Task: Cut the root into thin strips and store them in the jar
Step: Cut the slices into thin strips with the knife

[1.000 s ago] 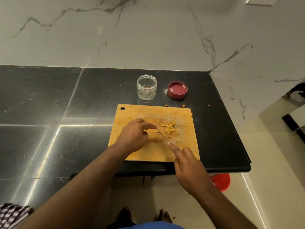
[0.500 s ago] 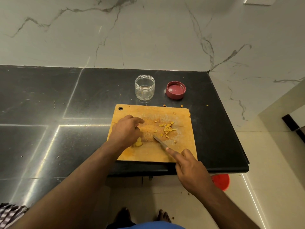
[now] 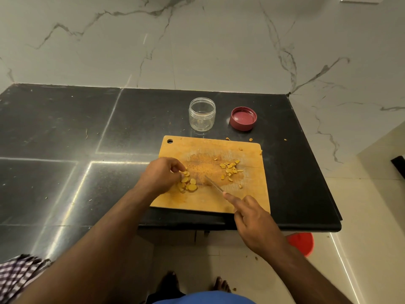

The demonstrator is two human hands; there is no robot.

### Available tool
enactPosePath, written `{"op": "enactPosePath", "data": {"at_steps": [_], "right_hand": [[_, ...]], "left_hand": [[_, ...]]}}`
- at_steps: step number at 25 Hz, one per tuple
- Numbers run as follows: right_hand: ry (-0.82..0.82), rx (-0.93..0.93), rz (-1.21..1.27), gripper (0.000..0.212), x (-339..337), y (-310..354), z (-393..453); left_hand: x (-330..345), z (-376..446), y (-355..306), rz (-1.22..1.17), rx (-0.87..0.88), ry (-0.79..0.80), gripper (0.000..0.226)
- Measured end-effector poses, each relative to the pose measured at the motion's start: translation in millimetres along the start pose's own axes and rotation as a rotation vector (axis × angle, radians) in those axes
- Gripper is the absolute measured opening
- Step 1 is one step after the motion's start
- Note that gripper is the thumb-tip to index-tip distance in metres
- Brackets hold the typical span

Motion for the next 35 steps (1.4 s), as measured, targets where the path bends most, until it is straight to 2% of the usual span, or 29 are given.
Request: {"op": "enactPosePath", "data": {"at_steps": [3,7,9,12,16,19,26,32,35], "right_hand": [[-0.069,0.096,0.016,0.053,-6.8,-18.2,0.2],[-0.023,0.044,0.027,0.054,-2.6,-11.0,-5.6],[-0.038,0.081,0.035,0.053,-5.2,-19.3,-8.1],[-0.076,0.119,0.080,0.053,-12.0,-28.0,-9.9],[-0.048,0.100,0.092,0.052,-12.1,-25.3,-12.6],[-0.095,0.133,0.222,0.051,-19.4,-32.8,-12.8],[-0.115,0.192,0.466,0.046,-16.1,-11.7,-10.7],[-0.108,0.223,0.423,0.048,-15.2,-9.3,-12.0],[-0.082,0.197,0.317,0.049,-11.8,-2.5,-7.3]], "left_hand": [[17.7,-13.2,-12.6,0.110,0.105,0.084,0.016],[23.7,-21.4,-23.8,0.256,0.213,0.065,0.022],[24.8,-22.2,-25.8,0.286,0.231,0.070,0.021],[28.4,-23.0,-28.1,0.269,0.222,0.109,0.016],[27.9,-20.5,-28.9,0.114,0.155,0.150,0.007],[26.3,-15.5,-35.2,0.049,0.127,0.124,0.005],[45.1,10.7,-65.1,0.069,0.134,0.131,0.027],[34.1,16.4,-52.1,0.124,0.113,0.077,0.031],[41.7,12.9,-57.5,0.222,0.192,0.087,0.033]]}}
Point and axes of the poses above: each hand's wrist, its own z-axis towards the middle knuckle, its own x-axis out of the palm, y = z × x, the point moved 10 cm from there along z, towards the middle knuckle
